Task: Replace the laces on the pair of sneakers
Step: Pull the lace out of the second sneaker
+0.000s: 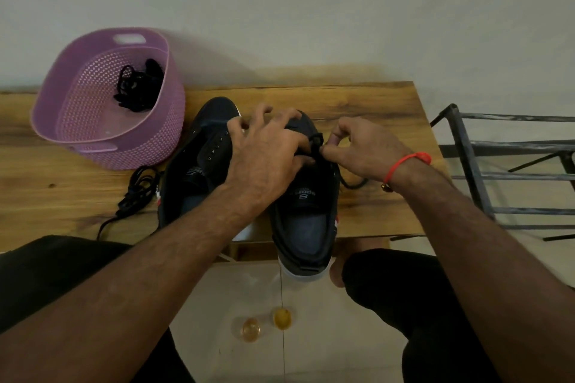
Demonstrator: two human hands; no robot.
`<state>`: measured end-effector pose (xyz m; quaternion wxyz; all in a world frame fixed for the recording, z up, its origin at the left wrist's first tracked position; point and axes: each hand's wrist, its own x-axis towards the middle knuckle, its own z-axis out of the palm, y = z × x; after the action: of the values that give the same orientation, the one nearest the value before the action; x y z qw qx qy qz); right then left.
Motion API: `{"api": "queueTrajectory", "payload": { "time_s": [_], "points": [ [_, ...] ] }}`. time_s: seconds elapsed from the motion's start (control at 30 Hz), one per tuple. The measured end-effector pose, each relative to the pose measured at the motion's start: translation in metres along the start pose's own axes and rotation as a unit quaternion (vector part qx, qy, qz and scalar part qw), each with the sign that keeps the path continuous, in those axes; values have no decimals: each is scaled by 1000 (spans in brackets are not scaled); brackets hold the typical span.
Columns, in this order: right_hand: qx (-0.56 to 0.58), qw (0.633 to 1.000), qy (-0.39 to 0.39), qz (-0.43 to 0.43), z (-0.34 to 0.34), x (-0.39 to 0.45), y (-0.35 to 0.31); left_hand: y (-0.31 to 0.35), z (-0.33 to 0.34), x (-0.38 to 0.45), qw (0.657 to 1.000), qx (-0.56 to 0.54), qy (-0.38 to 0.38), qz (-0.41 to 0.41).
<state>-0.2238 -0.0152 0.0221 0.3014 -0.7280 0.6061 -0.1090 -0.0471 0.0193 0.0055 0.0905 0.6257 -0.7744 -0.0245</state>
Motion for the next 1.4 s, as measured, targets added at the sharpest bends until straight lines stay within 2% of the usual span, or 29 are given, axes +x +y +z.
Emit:
{"api": "queueTrajectory", "payload": {
  "time_s": [0.1, 0.17, 0.23, 0.3, 0.33, 0.47, 0.53, 0.63, 0.8, 0.93, 1.07, 1.13, 1.2, 1.3, 1.4],
  "points": [
    [1, 1000, -4, 1, -1, 0, 0, -14, -6, 7, 994, -101, -14, -45],
    [6, 1000, -3, 2, -2, 0, 0, -27, -15, 16, 960, -245, 30, -133],
    [4, 1000, -4, 4, -2, 0, 1, -39, -24, 19, 921, -314, 96, -209],
    [4, 1000, -4, 7, -1, 0, 0, -46, -25, 19, 921, -294, 110, -229],
    [3, 1000, -3, 7, -1, -1, 0, -44, -24, 17, 931, -280, 103, -211],
    [-17, 1000, 9, -9, 2, 1, -2, -23, -16, 7, 979, -187, 72, -25],
    [-30, 999, 17, -21, 3, 1, -1, -12, -9, 2, 994, -104, 24, 16],
    [-47, 998, 20, -43, 5, 0, -2, -4, 0, -2, 999, -43, -16, 9],
    [-91, 988, 18, -120, 5, -2, -2, -6, 2, 0, 1000, -12, 14, -6],
    [-99, 986, 17, -131, 4, -4, -2, -26, -13, 11, 985, -99, 70, -121],
    [-81, 990, -4, -115, 4, -5, -3, -59, -26, 16, 969, -91, 133, -186],
    [-81, 990, -1, -118, 5, -5, -4, -59, -25, 14, 975, -94, 117, -164],
    [-86, 989, 6, -124, 5, -5, -4, -43, -22, 10, 985, -107, 90, -102],
    [-86, 989, 6, -124, 5, -5, -4, -16, -10, 2, 997, -70, 18, -27],
    [-82, 988, 7, -130, 5, -5, -3, -8, 0, 0, 998, -36, -21, -36]
  ]
}}
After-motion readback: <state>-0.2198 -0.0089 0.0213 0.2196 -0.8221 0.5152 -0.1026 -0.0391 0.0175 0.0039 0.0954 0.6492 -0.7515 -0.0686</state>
